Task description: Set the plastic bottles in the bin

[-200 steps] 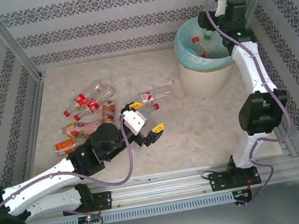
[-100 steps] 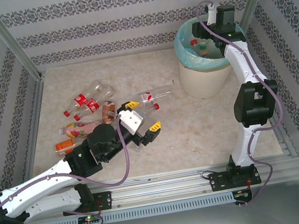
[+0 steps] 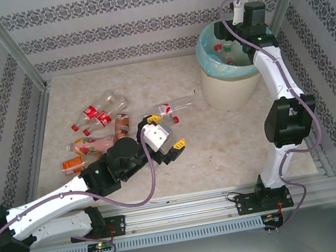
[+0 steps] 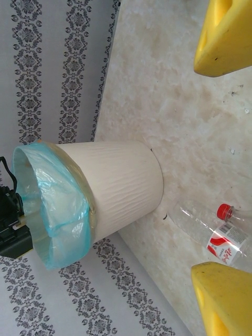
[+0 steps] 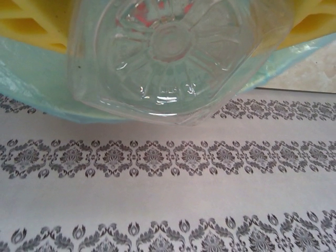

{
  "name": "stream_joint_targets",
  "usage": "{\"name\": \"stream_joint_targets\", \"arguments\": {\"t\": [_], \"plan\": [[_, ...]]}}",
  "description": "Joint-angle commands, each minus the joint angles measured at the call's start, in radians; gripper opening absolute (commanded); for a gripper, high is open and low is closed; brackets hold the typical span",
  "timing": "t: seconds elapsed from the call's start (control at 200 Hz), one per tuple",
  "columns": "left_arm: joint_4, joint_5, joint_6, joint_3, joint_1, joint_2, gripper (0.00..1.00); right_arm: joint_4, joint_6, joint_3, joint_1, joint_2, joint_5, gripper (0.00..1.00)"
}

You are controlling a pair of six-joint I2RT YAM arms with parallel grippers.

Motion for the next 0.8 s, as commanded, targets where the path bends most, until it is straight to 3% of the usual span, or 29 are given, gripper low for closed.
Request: {"name": "stream_joint_targets", "arguments": {"t": [0.0,0.19,0.365,0.525,0.794], "plan": [[0.017,0.001,0.006,-0.007,0.003,-0.012,0.91,-0.027,-0.015,0.036,0.009,-0.009,0.006,0.72],[0.013,-0.015,-0.004,-0.024,0.003,-0.038,0.91,0.011,-0.014,-0.130,0.004,-0.048,0.019,0.68],[0.017,-0.029,0.007,-0.038,0.003,-0.045,0.92,0.038,0.000,-0.243,-0.026,-0.039,0.006,0.70],[0.019,-0.021,0.006,-0.035,0.003,-0.035,0.92,-0.002,0.032,-0.209,-0.043,-0.018,-0.033,0.74],[0.024,-0.011,0.010,-0.015,0.003,-0.011,0.92,-0.014,0.083,-0.062,-0.022,-0.127,-0.038,0.87]]}}
